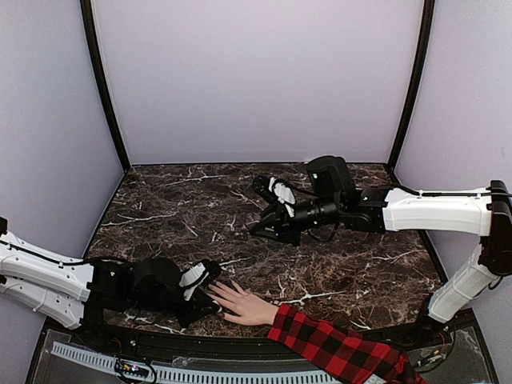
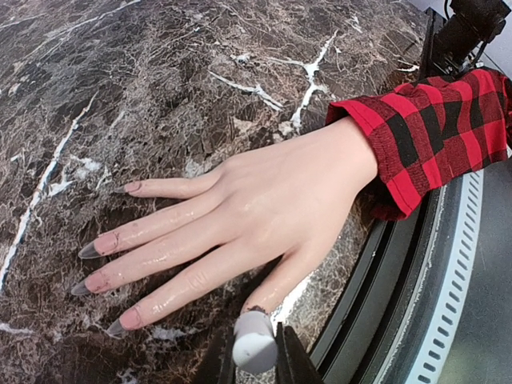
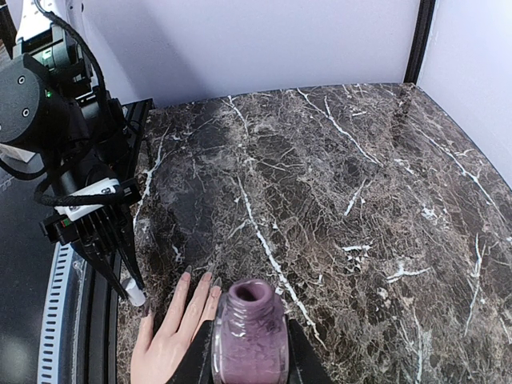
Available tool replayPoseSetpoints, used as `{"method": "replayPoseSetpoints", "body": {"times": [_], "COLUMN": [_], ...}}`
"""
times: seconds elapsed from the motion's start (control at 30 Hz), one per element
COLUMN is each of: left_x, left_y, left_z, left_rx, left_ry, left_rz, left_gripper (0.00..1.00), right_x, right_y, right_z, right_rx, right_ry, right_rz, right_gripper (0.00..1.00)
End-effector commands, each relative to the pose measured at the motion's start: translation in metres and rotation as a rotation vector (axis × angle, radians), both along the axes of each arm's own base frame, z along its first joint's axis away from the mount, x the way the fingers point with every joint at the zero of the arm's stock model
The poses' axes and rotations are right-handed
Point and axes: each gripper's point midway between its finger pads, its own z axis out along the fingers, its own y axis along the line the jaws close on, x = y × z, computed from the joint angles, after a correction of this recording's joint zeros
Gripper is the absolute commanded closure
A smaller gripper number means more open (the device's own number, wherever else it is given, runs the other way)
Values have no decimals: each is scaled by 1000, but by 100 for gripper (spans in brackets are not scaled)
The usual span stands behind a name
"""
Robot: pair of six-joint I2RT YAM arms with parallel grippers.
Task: Paint the nails
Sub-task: Paint the nail with the hand.
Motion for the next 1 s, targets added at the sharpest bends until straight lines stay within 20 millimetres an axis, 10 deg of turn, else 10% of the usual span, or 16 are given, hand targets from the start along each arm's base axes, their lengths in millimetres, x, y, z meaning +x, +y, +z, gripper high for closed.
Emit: {"method": "replayPoseSetpoints", "body": {"times": [0.0, 0.97], "left_x": [0, -5], "left_y": [-1, 9], "left_z": [1, -10], "left_rx": [-6, 30], "left_ry": [2, 33], "left_rz": [-7, -3], "left_gripper": [100, 100], "right_x": [6, 6], "right_y": [2, 2], "right_z": [5, 3], "right_rx": [20, 19], "right_ry": [-21, -21], "right_rz": [-6, -6], "right_gripper": [100, 100]}}
